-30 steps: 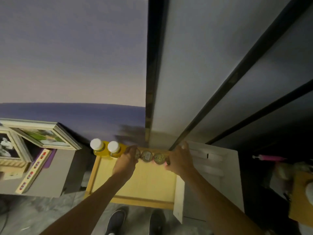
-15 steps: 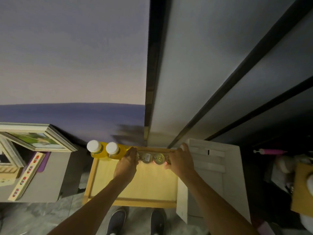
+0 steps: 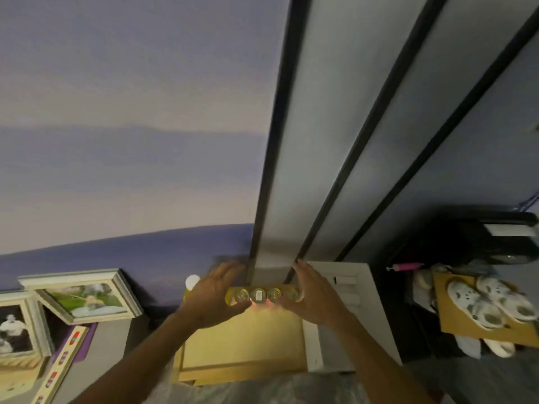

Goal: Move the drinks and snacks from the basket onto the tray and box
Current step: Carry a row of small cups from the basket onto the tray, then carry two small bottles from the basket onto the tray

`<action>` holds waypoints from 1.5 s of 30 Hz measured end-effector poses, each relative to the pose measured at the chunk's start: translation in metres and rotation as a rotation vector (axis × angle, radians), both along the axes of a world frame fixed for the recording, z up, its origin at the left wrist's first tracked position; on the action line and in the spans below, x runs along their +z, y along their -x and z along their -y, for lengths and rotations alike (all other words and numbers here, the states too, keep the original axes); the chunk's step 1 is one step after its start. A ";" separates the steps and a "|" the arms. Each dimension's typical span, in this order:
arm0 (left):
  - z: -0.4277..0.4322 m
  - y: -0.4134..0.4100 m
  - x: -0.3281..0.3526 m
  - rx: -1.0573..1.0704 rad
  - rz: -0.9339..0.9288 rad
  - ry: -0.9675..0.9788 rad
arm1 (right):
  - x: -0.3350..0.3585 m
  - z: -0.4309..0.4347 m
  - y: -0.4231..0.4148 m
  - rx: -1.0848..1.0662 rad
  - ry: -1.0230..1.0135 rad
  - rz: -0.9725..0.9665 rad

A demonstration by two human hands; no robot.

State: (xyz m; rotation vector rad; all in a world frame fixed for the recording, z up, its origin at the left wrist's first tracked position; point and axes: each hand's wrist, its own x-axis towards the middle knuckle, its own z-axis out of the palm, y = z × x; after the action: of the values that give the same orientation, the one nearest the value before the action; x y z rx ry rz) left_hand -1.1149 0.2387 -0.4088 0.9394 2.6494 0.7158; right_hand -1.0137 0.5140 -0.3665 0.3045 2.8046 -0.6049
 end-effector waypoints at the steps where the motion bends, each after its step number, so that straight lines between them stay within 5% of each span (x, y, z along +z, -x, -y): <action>1: 0.012 0.002 0.015 -0.002 -0.021 0.014 | 0.015 0.005 -0.004 -0.007 -0.005 -0.022; 12: 0.198 -0.090 0.129 0.465 -0.266 0.075 | 0.123 0.095 -0.016 0.232 -0.021 -0.208; 22: 0.404 -0.282 0.180 0.858 -0.292 0.060 | 0.147 0.321 -0.048 0.707 0.179 -0.213; 34: 0.652 -0.442 0.157 1.222 -0.207 0.103 | 0.143 0.658 -0.100 1.083 0.168 -0.128; 45: 0.838 -0.475 0.105 1.362 0.007 0.134 | 0.094 0.883 -0.109 1.163 0.131 -0.055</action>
State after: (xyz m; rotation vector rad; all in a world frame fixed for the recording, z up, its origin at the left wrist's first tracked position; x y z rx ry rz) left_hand -0.6394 -0.5988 -0.3040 -1.0604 2.9617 0.6768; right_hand -0.9045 -0.3689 -0.2720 -1.2710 2.3769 -0.4618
